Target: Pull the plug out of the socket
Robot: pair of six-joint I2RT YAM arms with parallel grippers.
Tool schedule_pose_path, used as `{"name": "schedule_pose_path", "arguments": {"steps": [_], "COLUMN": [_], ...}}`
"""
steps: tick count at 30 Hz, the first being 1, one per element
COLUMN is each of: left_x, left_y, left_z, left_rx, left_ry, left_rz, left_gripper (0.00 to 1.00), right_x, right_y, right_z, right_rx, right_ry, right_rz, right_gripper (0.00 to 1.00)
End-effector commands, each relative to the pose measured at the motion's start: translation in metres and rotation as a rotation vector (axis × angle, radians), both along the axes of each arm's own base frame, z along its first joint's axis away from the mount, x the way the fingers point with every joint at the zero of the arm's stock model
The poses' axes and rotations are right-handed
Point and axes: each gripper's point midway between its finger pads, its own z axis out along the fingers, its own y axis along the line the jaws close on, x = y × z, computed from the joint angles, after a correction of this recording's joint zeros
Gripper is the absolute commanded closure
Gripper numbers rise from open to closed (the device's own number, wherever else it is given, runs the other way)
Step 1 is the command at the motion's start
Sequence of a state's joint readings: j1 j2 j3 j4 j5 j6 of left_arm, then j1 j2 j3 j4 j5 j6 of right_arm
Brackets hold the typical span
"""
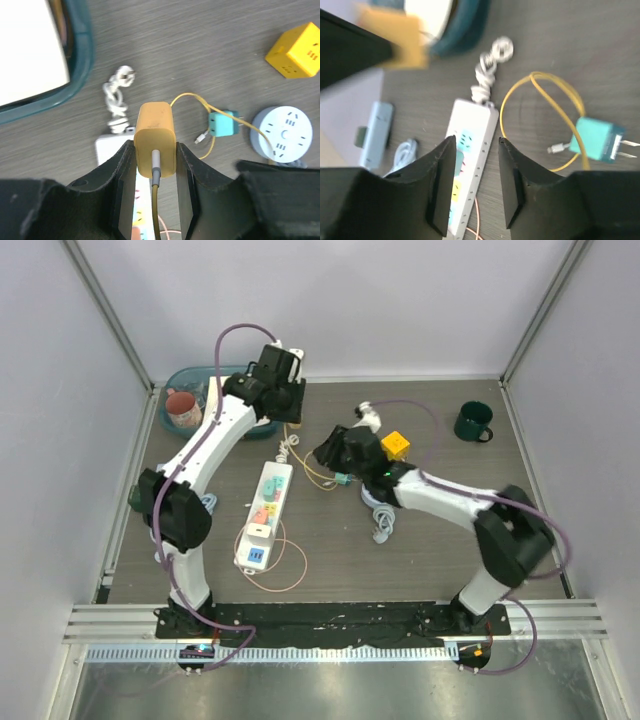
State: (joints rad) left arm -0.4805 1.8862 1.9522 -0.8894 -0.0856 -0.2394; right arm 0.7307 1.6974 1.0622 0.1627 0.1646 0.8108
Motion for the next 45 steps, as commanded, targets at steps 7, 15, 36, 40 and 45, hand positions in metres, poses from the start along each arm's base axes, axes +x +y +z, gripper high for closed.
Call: {"name": "schedule_pose_path", "arguments": {"steps": [7, 15, 36, 40, 45], "left_x": [0.048, 0.054, -0.026, -0.059, -0.096], "left_y": [-0.105, -0.142, -0.006, 0.034, 0.056], "left_z": [-0.027, -0.079, 0.015, -0.014, -0.053], "left_rx": [-0.295, -0.31, 0.038, 0.177, 0.198], "left_ry": [-0.08, -0.027, -0.126, -0.01, 0.076], "left_rz": [-0.141, -0.219, -0.077, -0.021, -0.009], "left_gripper": [0.96, 0.81, 0.0, 0.06, 0.13], "right_x": [-0.006, -0.007, -0.02, -0.015, -0.004], "right_y": [-0.117, -0.121, -0.035, 0.01, 0.049], "right_z": [0.076, 0.068, 0.043, 0.026, 0.004], "right_rx": [-0.065, -0.078, 0.176, 0.246, 0.367], "right_ry": [-0.206, -0.192, -0.085, -0.003, 0.073], "right_rz": [-0.248, -0.239, 0.009, 0.127, 0.173], "right_gripper": [0.38, 0.38, 0.53, 0.66, 0.88]}}
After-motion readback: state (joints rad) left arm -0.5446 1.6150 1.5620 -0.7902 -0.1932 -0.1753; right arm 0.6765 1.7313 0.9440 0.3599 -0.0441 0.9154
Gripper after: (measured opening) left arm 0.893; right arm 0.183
